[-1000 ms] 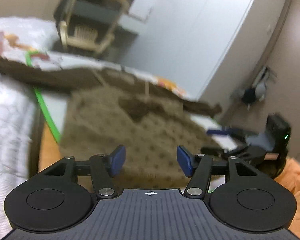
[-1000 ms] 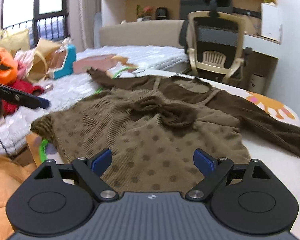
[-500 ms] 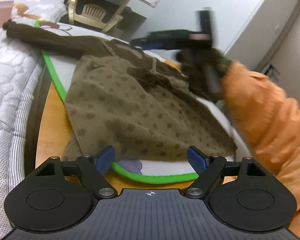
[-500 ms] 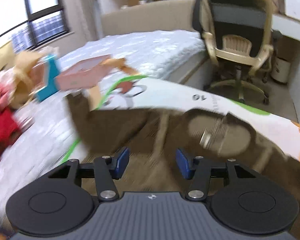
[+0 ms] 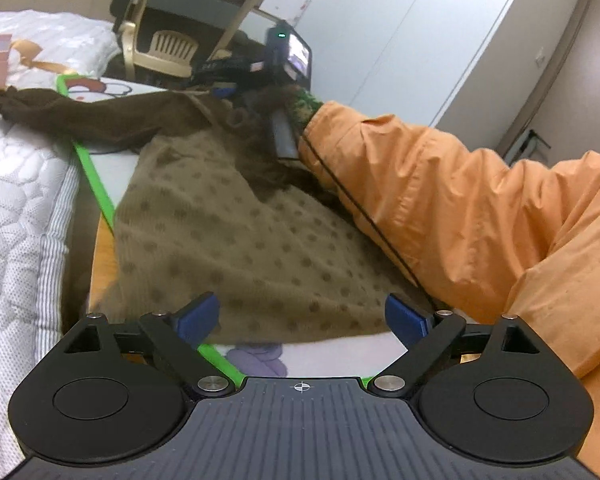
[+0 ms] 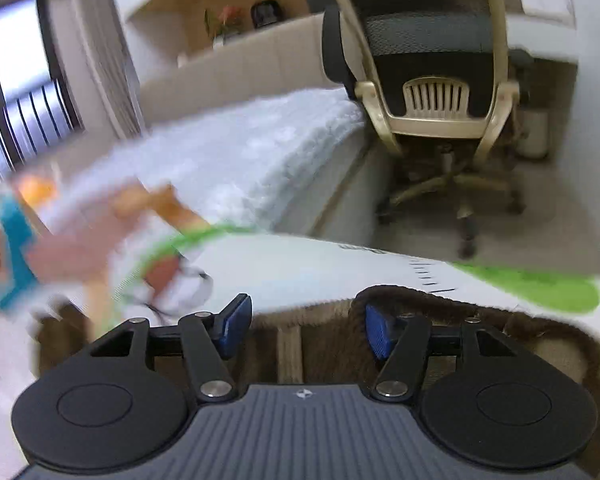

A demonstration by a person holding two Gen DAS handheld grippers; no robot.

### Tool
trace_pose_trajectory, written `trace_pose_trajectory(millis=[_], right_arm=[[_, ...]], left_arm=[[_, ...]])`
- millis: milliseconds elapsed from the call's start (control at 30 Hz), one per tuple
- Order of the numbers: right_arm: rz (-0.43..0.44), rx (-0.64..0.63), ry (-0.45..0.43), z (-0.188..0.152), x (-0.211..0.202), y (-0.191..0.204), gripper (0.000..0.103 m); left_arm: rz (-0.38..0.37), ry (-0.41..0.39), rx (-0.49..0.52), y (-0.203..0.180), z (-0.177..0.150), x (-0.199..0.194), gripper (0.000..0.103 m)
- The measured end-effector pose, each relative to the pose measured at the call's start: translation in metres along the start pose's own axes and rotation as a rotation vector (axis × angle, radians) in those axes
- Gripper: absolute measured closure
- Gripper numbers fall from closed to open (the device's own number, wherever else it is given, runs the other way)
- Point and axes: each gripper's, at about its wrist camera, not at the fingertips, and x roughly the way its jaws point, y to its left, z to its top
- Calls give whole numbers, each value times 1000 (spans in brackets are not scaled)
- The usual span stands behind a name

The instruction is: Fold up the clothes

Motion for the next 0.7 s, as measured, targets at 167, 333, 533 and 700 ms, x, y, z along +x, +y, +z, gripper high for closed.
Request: trace_pose_trajectory(millis=[167, 333, 533, 700], right_arm=[[61, -31, 0, -2, -28, -5, 41], [220, 84, 129, 7, -35, -20, 41], [260, 113, 211, 3, 0, 3, 30], [234, 182, 19, 24, 3, 3, 31]], left_arm=[[2, 1, 19, 2, 10, 7, 9], [-61, -9, 60, 0, 33, 34, 6], [-49, 87, -11, 17, 29, 59, 6], [-33, 143, -47, 19, 8, 46, 6]])
